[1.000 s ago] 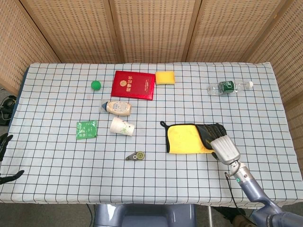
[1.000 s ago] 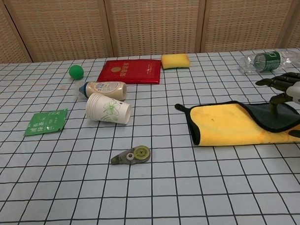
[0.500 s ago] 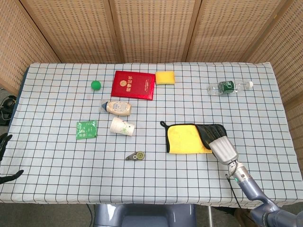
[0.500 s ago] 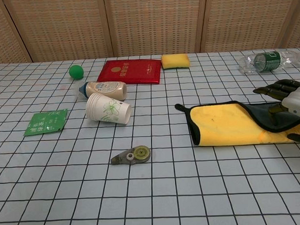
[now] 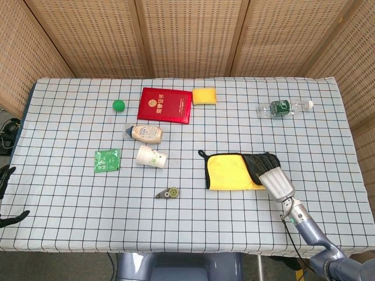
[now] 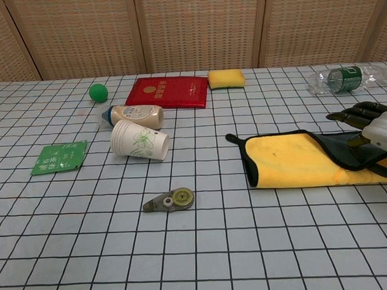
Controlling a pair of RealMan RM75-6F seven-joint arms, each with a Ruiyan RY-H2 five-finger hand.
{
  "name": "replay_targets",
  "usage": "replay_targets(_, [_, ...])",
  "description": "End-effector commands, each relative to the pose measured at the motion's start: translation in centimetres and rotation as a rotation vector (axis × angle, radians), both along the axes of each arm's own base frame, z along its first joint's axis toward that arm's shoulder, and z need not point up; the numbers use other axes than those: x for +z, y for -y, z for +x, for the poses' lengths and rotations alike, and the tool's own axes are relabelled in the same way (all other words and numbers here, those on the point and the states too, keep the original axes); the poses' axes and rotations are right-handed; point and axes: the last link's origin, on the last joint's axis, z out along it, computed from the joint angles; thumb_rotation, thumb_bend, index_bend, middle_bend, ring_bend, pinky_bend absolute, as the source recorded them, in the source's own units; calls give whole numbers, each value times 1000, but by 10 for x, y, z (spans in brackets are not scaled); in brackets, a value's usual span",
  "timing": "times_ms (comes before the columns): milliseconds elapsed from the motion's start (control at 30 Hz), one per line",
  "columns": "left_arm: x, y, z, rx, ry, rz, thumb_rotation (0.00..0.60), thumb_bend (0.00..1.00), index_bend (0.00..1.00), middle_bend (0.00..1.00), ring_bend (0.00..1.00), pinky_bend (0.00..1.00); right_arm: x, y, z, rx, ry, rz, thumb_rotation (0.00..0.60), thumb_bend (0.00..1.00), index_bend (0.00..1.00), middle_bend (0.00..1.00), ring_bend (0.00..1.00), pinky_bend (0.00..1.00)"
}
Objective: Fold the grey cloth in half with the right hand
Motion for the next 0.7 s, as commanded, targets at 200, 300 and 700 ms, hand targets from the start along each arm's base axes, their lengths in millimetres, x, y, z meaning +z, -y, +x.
replay_targets(200, [0, 0, 0, 1, 2, 1, 600, 0, 0, 0, 0, 0, 6, 18, 8, -134, 190, -11, 600, 693, 622, 0, 0, 0])
replay_targets(300, [0, 0, 0, 1, 1, 1, 600, 0, 0, 0, 0, 0, 11, 28, 11, -188, 248, -15, 600, 704, 627, 0, 0, 0])
replay_targets(700, [-1, -1, -1, 6, 0, -3, 600, 0, 0, 0, 0, 0, 31, 63, 13, -373, 378, -73, 600, 717, 629, 0, 0, 0])
